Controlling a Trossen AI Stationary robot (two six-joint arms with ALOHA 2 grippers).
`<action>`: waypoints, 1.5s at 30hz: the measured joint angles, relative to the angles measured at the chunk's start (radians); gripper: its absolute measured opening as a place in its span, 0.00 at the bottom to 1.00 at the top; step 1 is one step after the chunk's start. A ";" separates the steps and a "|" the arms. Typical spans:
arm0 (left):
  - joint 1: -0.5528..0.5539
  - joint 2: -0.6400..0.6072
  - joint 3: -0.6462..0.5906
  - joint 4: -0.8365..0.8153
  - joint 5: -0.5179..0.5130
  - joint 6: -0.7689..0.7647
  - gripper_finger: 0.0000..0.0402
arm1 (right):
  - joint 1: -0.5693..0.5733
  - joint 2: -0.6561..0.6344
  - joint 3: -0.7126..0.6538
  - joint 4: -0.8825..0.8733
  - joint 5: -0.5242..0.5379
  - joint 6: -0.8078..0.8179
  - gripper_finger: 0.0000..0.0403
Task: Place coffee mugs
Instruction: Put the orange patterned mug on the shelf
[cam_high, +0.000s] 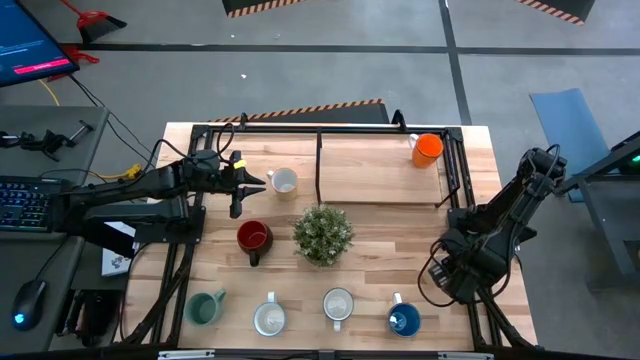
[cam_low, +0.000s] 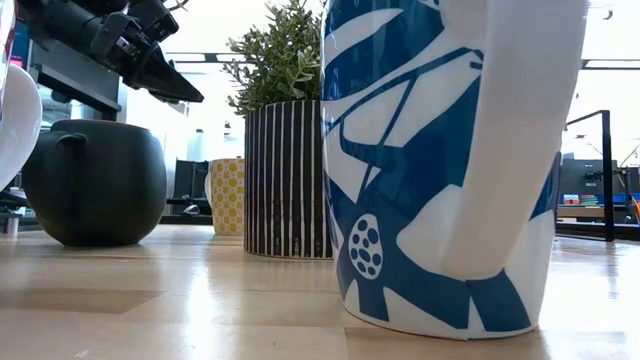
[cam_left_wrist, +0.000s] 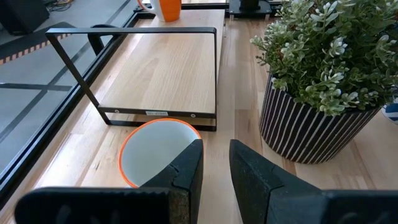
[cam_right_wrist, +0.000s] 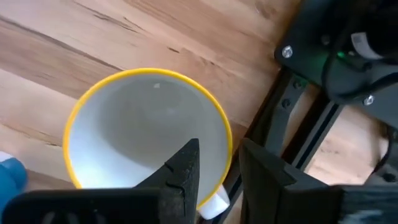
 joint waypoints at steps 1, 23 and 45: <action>0.000 0.000 0.000 0.000 0.000 0.000 0.17 | 0.000 0.000 0.000 0.009 0.000 0.012 0.23; 0.000 0.000 0.000 0.000 0.000 0.000 0.17 | -0.004 0.183 0.000 0.045 -0.043 0.132 0.23; 0.000 0.000 0.000 0.000 0.000 0.000 0.17 | -0.029 0.182 0.002 0.037 0.137 0.231 0.02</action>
